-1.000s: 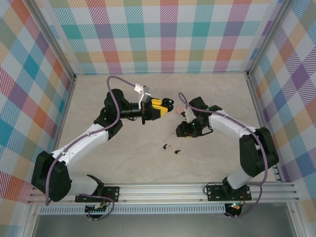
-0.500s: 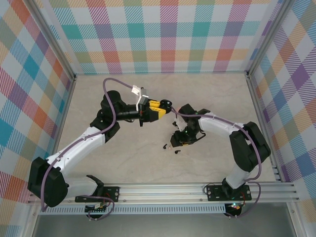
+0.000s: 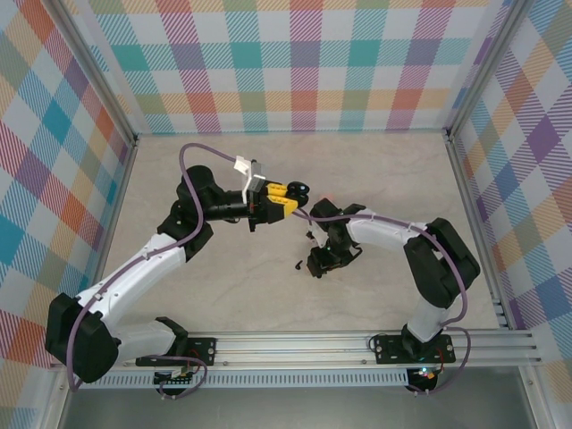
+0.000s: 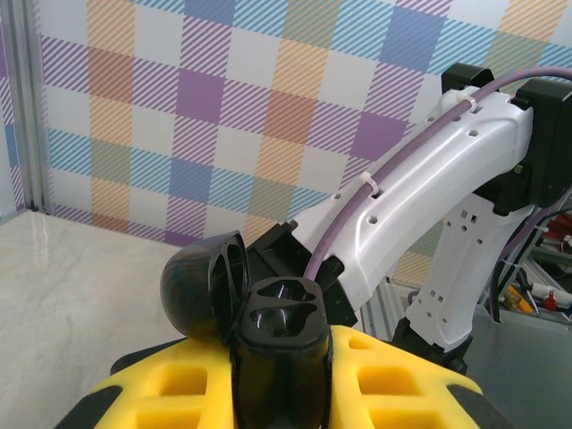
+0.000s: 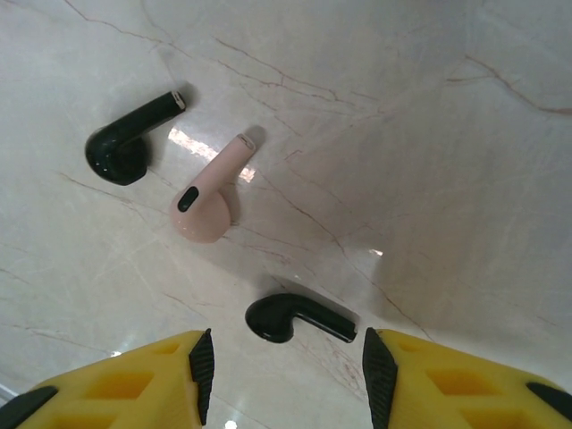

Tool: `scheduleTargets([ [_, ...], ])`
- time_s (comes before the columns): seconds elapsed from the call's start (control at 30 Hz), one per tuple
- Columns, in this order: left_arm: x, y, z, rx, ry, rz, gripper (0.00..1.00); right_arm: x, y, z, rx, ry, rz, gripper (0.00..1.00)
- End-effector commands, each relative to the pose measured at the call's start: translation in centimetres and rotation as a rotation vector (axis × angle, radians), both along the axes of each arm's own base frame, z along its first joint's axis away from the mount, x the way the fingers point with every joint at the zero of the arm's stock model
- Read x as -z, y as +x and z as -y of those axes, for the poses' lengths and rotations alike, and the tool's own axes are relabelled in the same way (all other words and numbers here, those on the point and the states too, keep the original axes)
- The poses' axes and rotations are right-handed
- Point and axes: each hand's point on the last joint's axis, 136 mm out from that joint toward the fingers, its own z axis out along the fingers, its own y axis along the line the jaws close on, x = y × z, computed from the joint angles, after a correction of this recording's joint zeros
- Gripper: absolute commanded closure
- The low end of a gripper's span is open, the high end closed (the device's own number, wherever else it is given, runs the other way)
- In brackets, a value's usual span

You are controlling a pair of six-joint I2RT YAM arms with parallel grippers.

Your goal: Insert the wireless bluetooth earbuds into the charging case

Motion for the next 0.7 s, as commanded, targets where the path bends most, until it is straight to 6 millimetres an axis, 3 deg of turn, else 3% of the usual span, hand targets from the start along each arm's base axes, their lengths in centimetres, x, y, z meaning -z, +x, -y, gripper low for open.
scheduleTargets([
  [0.0,-0.1,-1.3,0.0,0.029,0.0,0.026,0.81,1.0,-0.6,0.8,-0.019,-0.061,-0.006,0.5],
  [0.3,0.0,-1.3,0.0,0.025,0.003,0.021,0.81,2.0,-1.1,1.0,-0.045,-0.125,-0.006,0.5],
  [0.67,0.0,-1.2,-0.1,0.019,0.006,0.017,0.81,2.3,1.3,3.4,0.101,-0.298,0.09,0.61],
])
